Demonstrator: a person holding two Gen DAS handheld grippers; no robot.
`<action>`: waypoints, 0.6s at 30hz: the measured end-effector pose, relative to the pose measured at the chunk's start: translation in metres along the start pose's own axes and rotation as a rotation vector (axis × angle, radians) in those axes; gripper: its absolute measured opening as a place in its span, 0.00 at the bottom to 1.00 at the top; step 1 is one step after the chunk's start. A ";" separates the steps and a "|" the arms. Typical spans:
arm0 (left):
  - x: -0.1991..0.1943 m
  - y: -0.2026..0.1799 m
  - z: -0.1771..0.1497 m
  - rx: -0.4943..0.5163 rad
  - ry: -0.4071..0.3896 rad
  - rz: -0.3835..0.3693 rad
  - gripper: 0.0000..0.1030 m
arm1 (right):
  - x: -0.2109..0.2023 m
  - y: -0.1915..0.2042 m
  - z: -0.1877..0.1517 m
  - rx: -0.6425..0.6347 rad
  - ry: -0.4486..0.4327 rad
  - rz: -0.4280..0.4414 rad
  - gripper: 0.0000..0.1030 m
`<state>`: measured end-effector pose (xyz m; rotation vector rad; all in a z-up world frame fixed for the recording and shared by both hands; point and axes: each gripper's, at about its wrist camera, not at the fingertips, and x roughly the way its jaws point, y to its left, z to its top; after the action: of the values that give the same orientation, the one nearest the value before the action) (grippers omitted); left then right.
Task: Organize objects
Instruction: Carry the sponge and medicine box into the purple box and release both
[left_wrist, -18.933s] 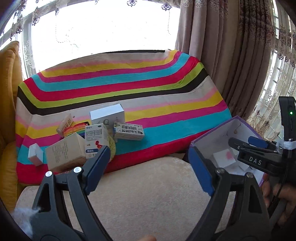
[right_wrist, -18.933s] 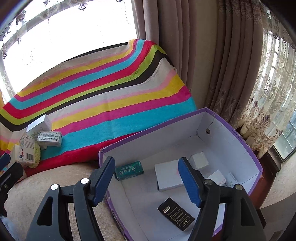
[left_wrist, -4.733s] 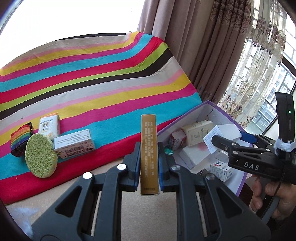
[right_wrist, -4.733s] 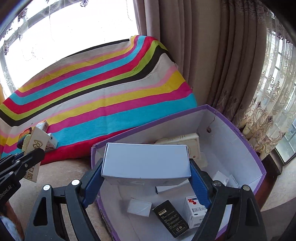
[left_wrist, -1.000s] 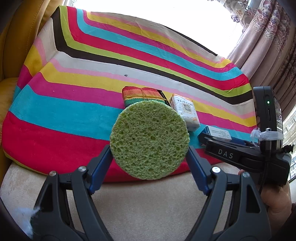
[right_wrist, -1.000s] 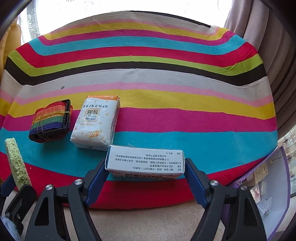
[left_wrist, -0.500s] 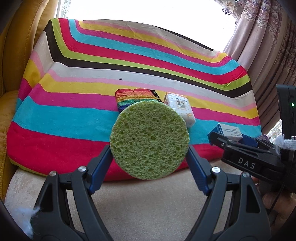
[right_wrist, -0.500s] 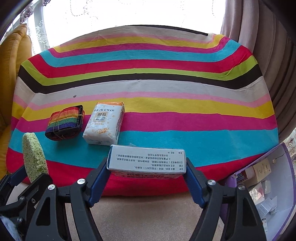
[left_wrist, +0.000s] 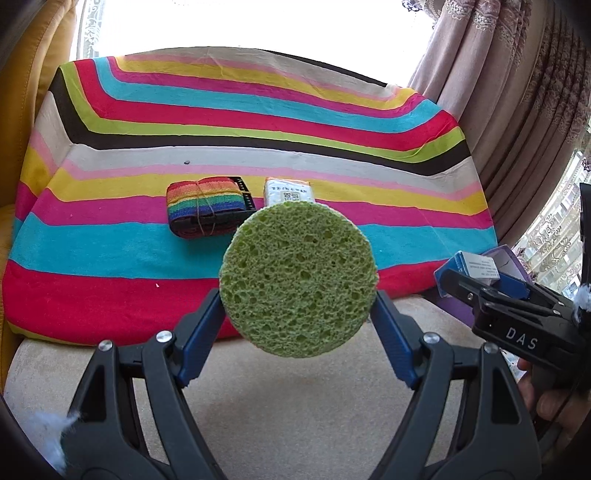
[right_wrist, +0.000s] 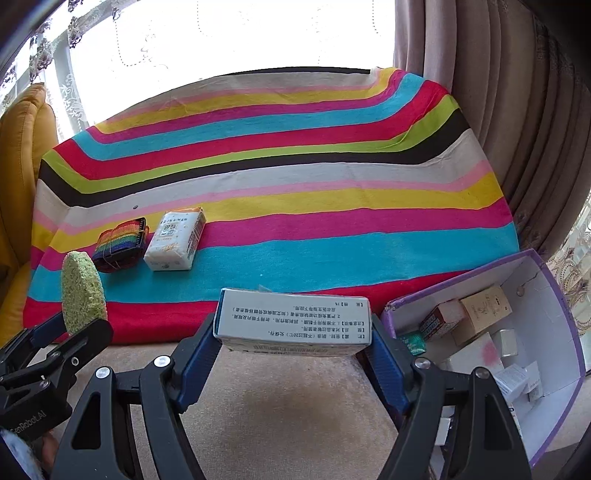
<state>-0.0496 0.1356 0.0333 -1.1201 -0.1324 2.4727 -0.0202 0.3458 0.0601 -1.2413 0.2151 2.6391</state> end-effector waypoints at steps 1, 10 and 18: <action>0.001 -0.006 0.000 0.008 0.003 -0.011 0.79 | -0.003 -0.006 0.000 0.003 -0.006 -0.015 0.74; 0.008 -0.079 0.001 0.124 0.021 -0.128 0.79 | -0.033 -0.079 -0.007 0.081 -0.055 -0.149 0.74; 0.013 -0.149 0.000 0.236 0.023 -0.266 0.79 | -0.057 -0.155 -0.018 0.190 -0.071 -0.275 0.74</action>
<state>-0.0075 0.2762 0.0617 -0.9631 0.0168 2.1740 0.0676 0.4841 0.0865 -1.0331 0.2564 2.3617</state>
